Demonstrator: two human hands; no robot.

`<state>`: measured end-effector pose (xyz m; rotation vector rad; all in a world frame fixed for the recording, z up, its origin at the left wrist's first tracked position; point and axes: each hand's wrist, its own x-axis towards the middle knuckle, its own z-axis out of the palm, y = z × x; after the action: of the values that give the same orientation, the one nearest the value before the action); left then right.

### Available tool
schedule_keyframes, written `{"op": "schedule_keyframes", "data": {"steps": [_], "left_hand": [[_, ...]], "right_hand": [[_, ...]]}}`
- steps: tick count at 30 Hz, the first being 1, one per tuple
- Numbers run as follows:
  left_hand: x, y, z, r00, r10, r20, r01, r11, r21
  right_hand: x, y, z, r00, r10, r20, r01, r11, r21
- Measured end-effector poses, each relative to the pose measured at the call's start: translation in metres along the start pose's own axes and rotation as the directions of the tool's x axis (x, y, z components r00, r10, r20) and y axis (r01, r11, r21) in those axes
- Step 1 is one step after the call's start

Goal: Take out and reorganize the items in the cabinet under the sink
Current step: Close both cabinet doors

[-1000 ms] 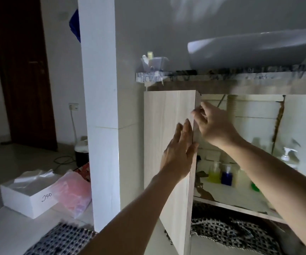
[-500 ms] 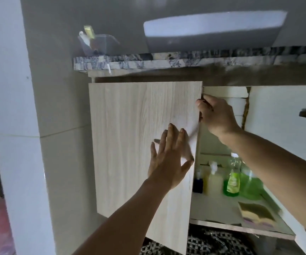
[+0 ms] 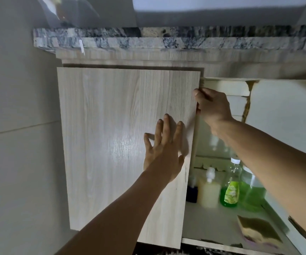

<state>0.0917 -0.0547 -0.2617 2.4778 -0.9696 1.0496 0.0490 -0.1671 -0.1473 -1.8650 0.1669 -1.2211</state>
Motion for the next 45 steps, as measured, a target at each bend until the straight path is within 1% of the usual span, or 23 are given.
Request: {"op": "schedule_keyframes", "data": {"steps": [3, 5, 8, 10, 12, 14, 17, 19, 23, 27, 31, 33, 37, 40, 42, 45], "left_hand": [[0.0, 0.004, 0.008, 0.999, -0.012, -0.049, 0.014, 1.0, 0.025], [-0.002, 0.006, 0.011, 0.996, -0.02, -0.083, 0.023, 0.999, 0.033], [-0.005, 0.006, 0.009, 0.994, -0.021, -0.109, 0.025, 0.999, 0.036], [-0.007, 0.004, 0.007, 0.996, -0.021, -0.086, 0.024, 0.999, 0.038], [-0.008, 0.003, 0.002, 0.997, -0.023, -0.07, 0.026, 0.999, 0.04], [-0.01, 0.003, -0.005, 0.999, -0.023, -0.034, 0.026, 0.997, 0.075], [-0.011, 0.003, -0.016, 0.998, -0.024, 0.051, 0.015, 0.985, 0.174], [-0.012, 0.001, -0.025, 0.993, -0.044, 0.107, 0.021, 0.979, 0.204], [-0.019, 0.003, -0.047, 0.977, -0.065, 0.202, 0.018, 0.973, 0.229], [-0.045, 0.023, -0.074, 0.963, -0.017, 0.27, -0.026, 0.987, 0.156], [-0.088, 0.07, -0.106, 0.93, 0.075, 0.36, -0.075, 0.997, -0.013], [-0.109, 0.099, -0.123, 0.918, 0.128, 0.375, -0.096, 0.99, -0.104], [-0.144, 0.168, -0.158, 0.902, 0.234, 0.363, -0.136, 0.952, -0.275], [-0.155, 0.222, -0.185, 0.898, 0.297, 0.325, -0.156, 0.905, -0.396], [-0.156, 0.258, -0.196, 0.895, 0.333, 0.297, -0.173, 0.872, -0.458], [-0.152, 0.309, -0.208, 0.89, 0.367, 0.27, -0.177, 0.825, -0.537]], "right_hand": [[0.004, 0.006, -0.002, 1.0, -0.011, 0.011, 0.011, 1.0, 0.013], [0.004, 0.007, -0.003, 0.999, -0.03, 0.025, 0.03, 0.999, -0.013], [0.003, 0.003, -0.007, 0.997, -0.052, 0.051, 0.057, 0.993, -0.104], [0.003, 0.0, -0.01, 0.995, -0.077, 0.069, 0.089, 0.977, -0.192], [0.0, -0.004, -0.012, 0.987, -0.101, 0.127, 0.136, 0.941, -0.31], [-0.002, -0.005, -0.014, 0.979, -0.061, 0.195, 0.134, 0.911, -0.389], [-0.013, -0.006, -0.02, 0.953, 0.06, 0.297, 0.103, 0.859, -0.501], [-0.025, -0.008, -0.027, 0.935, 0.119, 0.333, 0.087, 0.834, -0.544], [-0.062, -0.019, -0.055, 0.918, 0.185, 0.35, 0.016, 0.866, -0.5], [-0.114, -0.027, -0.093, 0.907, 0.183, 0.379, 0.05, 0.847, -0.529], [-0.178, -0.035, -0.154, 0.913, 0.145, 0.382, 0.106, 0.819, -0.564], [-0.207, -0.044, -0.189, 0.928, 0.119, 0.353, 0.127, 0.79, -0.6], [-0.246, -0.08, -0.261, 0.967, 0.047, 0.251, 0.132, 0.749, -0.649], [-0.258, -0.114, -0.316, 0.982, -0.112, 0.154, 0.188, 0.687, -0.702], [-0.257, -0.137, -0.348, 0.965, -0.254, 0.067, 0.22, 0.641, -0.735], [-0.248, -0.157, -0.386, 0.91, -0.404, -0.09, 0.192, 0.606, -0.772]]}}
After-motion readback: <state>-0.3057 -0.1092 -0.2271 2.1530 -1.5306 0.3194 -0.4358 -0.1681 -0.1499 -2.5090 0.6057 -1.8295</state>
